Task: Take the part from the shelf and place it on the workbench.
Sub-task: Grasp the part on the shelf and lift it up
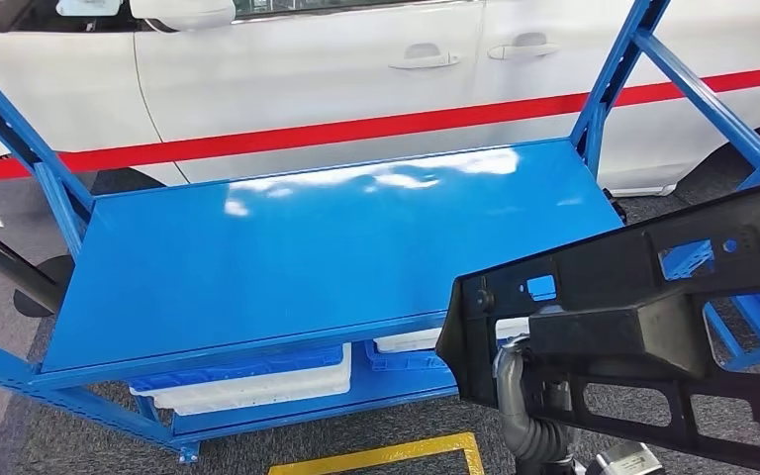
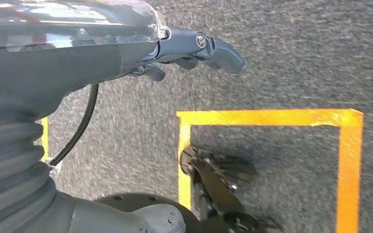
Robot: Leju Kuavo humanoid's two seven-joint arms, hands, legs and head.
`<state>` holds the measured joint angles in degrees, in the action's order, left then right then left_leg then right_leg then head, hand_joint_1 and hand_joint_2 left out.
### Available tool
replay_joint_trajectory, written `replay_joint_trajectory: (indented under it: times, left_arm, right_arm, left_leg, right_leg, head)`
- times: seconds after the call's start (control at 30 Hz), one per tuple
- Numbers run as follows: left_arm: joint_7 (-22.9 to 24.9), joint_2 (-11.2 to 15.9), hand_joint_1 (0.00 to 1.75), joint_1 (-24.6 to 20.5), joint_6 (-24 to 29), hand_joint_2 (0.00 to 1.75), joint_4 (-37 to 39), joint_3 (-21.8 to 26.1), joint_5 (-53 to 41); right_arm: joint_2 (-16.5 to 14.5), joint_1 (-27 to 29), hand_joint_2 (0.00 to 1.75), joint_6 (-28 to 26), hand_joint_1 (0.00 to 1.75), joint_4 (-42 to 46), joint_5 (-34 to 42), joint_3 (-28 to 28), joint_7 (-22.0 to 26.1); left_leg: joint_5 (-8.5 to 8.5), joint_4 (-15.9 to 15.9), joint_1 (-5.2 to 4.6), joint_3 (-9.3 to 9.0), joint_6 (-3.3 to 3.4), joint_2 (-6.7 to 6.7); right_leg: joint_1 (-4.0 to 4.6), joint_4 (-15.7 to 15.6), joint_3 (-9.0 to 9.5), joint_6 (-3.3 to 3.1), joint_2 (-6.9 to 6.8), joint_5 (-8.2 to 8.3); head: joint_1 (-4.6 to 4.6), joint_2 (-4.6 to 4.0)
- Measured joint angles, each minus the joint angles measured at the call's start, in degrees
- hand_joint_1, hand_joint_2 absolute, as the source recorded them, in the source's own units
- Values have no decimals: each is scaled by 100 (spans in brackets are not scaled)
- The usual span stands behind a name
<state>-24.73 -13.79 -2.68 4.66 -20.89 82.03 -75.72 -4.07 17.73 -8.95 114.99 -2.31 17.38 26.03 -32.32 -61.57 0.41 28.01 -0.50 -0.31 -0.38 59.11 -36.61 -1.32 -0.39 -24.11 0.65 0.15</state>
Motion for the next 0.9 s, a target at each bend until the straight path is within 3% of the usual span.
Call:
replay_joint_trajectory:
  times: [0.03, 0.07, 0.17, 0.2, 0.23, 0.27, 0.33, 0.4, 0.43, 0.5, 0.53, 0.6, 0.67, 0.7, 0.73, 0.77, 0.83, 0.9]
  left_arm:
    - [17, -1, 0, 1, 10, 175, -2, -3, -32]
    - [43, -12, 0, 8, 9, 175, -18, -10, -87]
    - [122, -68, 0, 39, -20, 175, -98, -38, -261]
    - [137, -81, 0, 42, -26, 175, -121, -44, -290]
    - [151, -94, 0, 44, -31, 175, -141, -49, -315]
    - [164, -106, 0, 47, -36, 175, -163, -52, -335]
    - [185, -128, 0, 54, -54, 175, -206, -55, -357]
    - [208, -140, 0, 61, -81, 175, -250, -56, -370]
    - [219, -143, 0, 63, -96, 175, -273, -57, -380]
    - [242, -145, 0, 77, -118, 175, -311, -56, -402]
    - [252, -146, 0, 85, -127, 175, -327, -55, -411]
    - [273, -153, 0, 97, -140, 175, -358, -55, -428]
    - [287, -161, 0, 96, -157, 175, -384, -55, -449]
    - [291, -162, 0, 94, -168, 175, -399, -55, -457]
    - [293, -164, 0, 91, -178, 175, -413, -55, -462]
    - [295, -165, 0, 90, -188, 175, -427, -55, -464]
    - [296, -164, 0, 87, -198, 175, -457, -55, -466]
    - [295, -167, 0, 87, -204, 175, -498, -55, -466]
  right_arm:
    - [-4, 49, 175, 14, 175, 33, -5, -17, 22]
    - [-9, 129, 175, 36, 175, 86, -40, -50, 40]
    - [-19, 352, 175, 106, 175, 201, -184, -144, 64]
    - [-19, 387, 175, 112, 175, 202, -217, -149, 60]
    - [-19, 429, 175, 110, 175, 204, -250, -150, 55]
    - [-19, 474, 175, 103, 175, 209, -284, -151, 51]
    - [-18, 547, 175, 73, 175, 227, -342, -151, 46]
    - [-17, 586, 175, 22, 175, 250, -394, -151, 40]
    - [-16, 606, 175, -3, 175, 260, -412, -151, 38]
    - [-15, 660, 175, -41, 175, 275, -436, -151, 34]
    - [-15, 682, 175, -56, 175, 284, -442, -151, 28]
    - [-14, 699, 175, -62, 175, 302, -417, -150, 9]
    - [-13, 706, 175, -21, 175, 312, -334, -149, -3]
    - [-10, 711, 175, 1, 175, 313, -292, -149, -5]
    - [-8, 715, 175, 14, 175, 313, -261, -149, -6]
    - [-6, 717, 175, 20, 175, 314, -243, -149, -7]
    - [-4, 716, 175, 21, 175, 323, -225, -148, -7]
    - [-4, 709, 175, 21, 175, 337, -216, -145, -6]
  left_leg:
    - [80, 280, -24, -155, 47, -1]
    - [189, 427, -32, -148, 127, 15]
    - [550, 536, -23, 149, 301, 78]
    - [604, 521, -24, 229, 292, 83]
    - [655, 496, -22, 314, 279, 87]
    - [701, 463, -18, 401, 260, 88]
    - [770, 374, -15, 567, 207, 84]
    - [827, 289, -25, 675, 137, 82]
    - [864, 273, -33, 705, 100, 81]
    - [922, 261, -20, 742, 24, 75]
    - [844, 208, -7, 780, -8, 72]
    - [387, -176, 18, 918, -52, 68]
    - [-158, -847, 21, 1070, -63, 67]
    - [-278, -1132, 19, 1088, -56, 67]
    - [-247, -1274, 14, 1027, -35, 64]
    - [-105, -1235, 0, 877, 2, 51]
    - [178, -645, -47, 329, 137, -103]
    - [141, 161, -95, -222, 264, -333]
  right_leg:
    - [-5, -2, -23, 47, -2, 58]
    - [-15, 151, -91, 113, 6, -101]
    - [-56, 1146, -359, 288, 33, -959]
    - [-64, 1388, -361, 308, 32, -1033]
    - [-77, 1477, -285, 324, 32, -976]
    - [-92, 1376, -114, 334, 31, -831]
    - [-120, 713, 456, 342, 35, -619]
    - [-106, 67, 886, 300, 52, -688]
    - [-92, -80, 954, 263, 58, -739]
    - [-78, -121, 894, 153, 39, -692]
    - [-77, -123, 845, 91, 26, -638]
    - [-73, -131, 718, -8, 4, -520]
    - [-45, -125, 564, -44, 19, -399]
    - [-25, -116, 476, -46, 38, -333]
    - [-7, -102, 381, -47, 65, -267]
    - [12, -82, 284, -47, 100, -203]
    - [32, -45, 116, -43, 191, -79]
    - [43, -30, 11, -8, 284, 44]
  head:
    - [-4, 1]
    - [-15, 1]
    - [-48, 1]
    - [-54, 0]
    - [-58, 0]
    - [-63, 0]
    - [-69, 0]
    - [-73, 1]
    - [-75, 1]
    - [-80, 0]
    - [-78, 1]
    - [-61, 1]
    - [-46, 0]
    - [-47, 0]
    - [-46, 0]
    - [-46, 0]
    - [-46, 0]
    - [-52, 1]
